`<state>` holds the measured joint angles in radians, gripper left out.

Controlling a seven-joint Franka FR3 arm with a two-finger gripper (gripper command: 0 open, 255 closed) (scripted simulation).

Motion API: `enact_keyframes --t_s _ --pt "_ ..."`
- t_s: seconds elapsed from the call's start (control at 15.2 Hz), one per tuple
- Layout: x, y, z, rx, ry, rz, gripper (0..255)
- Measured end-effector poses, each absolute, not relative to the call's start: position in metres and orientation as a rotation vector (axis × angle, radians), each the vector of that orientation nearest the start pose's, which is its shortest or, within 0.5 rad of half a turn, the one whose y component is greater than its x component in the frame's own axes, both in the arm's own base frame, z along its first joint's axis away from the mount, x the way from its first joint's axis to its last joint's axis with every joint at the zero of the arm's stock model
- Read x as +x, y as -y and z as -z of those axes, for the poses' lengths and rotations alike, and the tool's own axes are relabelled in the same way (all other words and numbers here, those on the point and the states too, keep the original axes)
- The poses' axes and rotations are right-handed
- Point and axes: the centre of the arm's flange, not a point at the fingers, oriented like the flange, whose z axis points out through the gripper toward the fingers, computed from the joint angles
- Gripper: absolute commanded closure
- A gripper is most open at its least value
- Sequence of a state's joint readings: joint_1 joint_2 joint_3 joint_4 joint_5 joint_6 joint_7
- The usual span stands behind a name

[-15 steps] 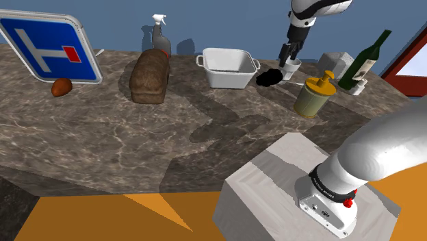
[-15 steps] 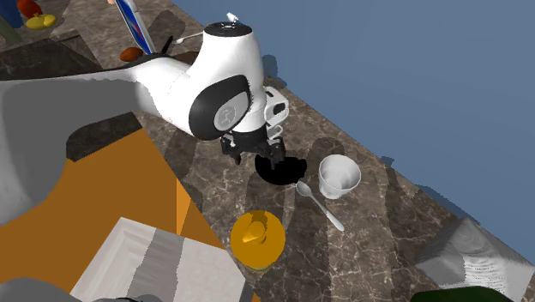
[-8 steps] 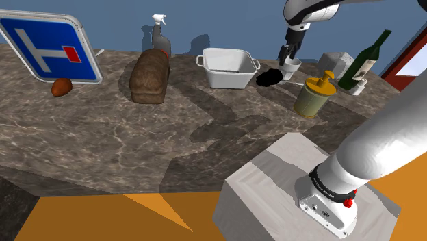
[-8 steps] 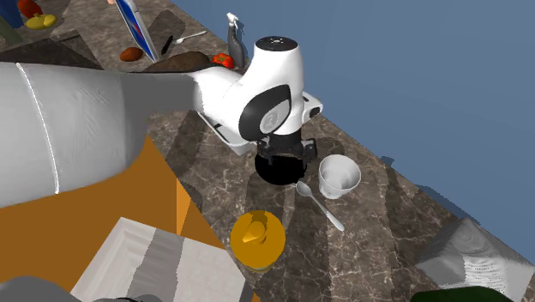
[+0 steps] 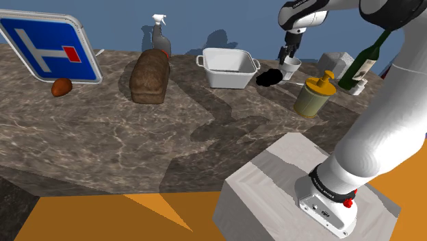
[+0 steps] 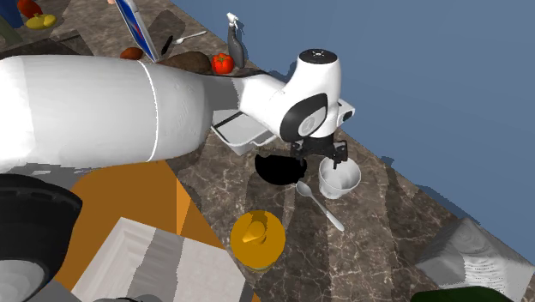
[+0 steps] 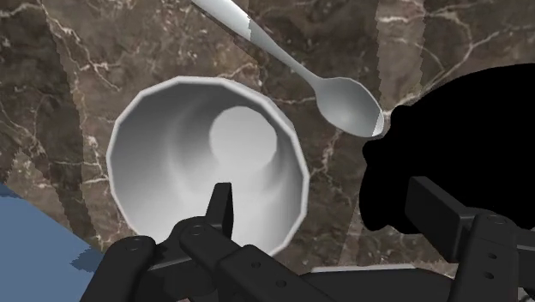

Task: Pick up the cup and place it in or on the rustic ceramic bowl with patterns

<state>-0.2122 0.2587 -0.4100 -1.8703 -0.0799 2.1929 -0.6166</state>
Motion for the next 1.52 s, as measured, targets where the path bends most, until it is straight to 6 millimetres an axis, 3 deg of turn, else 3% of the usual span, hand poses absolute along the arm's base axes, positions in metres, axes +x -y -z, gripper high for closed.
enact_keyframes --t_s 0.53,0.92,0.99,1.52 --pt "0.517 0.368 -0.356 -3.330 0.090 -0.049 0" --pt "0.517 0.370 -0.354 -3.331 0.088 -0.047 0" --pt "0.517 0.370 -0.354 -3.331 0.088 -0.047 255" --pt "0.518 0.369 -0.354 -3.330 0.092 -0.046 255"
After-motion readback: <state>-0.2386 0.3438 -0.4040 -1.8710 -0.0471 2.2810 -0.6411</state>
